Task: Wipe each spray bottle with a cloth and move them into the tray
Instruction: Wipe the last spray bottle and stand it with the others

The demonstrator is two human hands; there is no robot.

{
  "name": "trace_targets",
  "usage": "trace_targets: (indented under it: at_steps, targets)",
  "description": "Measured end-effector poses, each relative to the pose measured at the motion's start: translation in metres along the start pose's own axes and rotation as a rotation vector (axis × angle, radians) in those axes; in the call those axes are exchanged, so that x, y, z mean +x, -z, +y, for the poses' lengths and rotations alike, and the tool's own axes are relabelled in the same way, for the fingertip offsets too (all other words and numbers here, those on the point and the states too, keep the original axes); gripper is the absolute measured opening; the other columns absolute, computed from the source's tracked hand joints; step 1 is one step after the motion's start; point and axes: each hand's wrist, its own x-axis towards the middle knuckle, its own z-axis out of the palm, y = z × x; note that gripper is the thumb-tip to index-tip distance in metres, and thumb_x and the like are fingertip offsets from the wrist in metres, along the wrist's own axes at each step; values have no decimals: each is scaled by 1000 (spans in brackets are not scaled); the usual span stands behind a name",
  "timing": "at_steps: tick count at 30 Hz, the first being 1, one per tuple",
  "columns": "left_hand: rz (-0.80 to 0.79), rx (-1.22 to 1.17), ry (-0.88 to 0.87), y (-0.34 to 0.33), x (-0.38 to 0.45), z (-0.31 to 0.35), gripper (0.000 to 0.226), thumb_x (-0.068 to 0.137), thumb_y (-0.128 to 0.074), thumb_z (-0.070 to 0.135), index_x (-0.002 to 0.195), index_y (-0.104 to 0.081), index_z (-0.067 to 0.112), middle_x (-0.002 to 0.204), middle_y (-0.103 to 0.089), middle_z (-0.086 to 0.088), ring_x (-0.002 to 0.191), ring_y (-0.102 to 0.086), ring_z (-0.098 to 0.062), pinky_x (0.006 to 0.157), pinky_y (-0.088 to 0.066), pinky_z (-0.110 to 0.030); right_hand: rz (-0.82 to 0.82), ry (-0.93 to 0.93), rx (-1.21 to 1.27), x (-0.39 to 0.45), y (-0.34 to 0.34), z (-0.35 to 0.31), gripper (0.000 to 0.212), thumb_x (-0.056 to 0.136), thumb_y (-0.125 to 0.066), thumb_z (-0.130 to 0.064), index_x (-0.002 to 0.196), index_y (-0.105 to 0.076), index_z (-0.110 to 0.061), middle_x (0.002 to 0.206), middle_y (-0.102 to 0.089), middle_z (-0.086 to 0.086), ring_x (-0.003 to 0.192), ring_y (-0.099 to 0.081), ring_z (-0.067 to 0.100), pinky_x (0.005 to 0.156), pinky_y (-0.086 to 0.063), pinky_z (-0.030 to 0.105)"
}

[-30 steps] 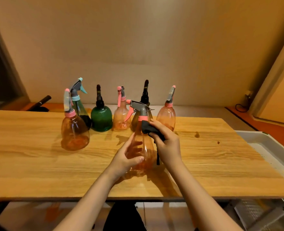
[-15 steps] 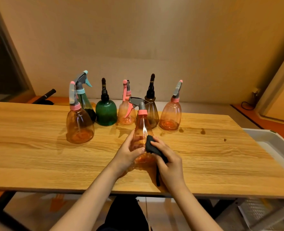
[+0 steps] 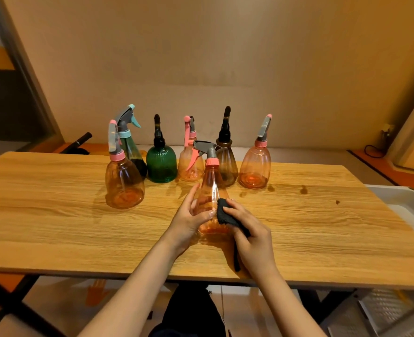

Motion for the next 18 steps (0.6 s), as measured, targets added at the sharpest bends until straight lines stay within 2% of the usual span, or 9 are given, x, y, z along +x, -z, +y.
trace_targets:
  at_steps: [5,8,13,18]
  targets:
    - [15,-111,28,1,1,3,129,36,-96,40,147,-31,24,130,-57,-14,112,-63,-26,77,-56,-32,9,24,-19,1,-1,0,49,80,-56,0,119,-56,-30,128,-49,-27,124,-46,1,103,-36,18]
    - [14,-153,25,2,2,4,118,40,-94,40,142,-38,23,131,-56,-17,113,-62,-31,80,-57,-36,-9,58,-43,0,-1,0,52,78,-54,4,118,-56,-29,128,-46,-35,126,-44,3,104,-34,17]
    - [-19,-182,15,5,0,4,101,49,-86,31,140,-43,21,126,-60,-17,110,-64,-30,79,-57,-35,-58,94,-71,-1,-1,-2,58,75,-53,8,121,-57,-28,133,-43,-34,129,-41,4,106,-30,17]
    - [-34,-237,-4,9,1,2,93,56,-75,23,142,-40,19,124,-63,-16,111,-62,-31,80,-57,-36,-67,102,-57,-1,0,-3,52,77,-49,-1,120,-56,-29,133,-42,-35,129,-41,2,105,-30,15]
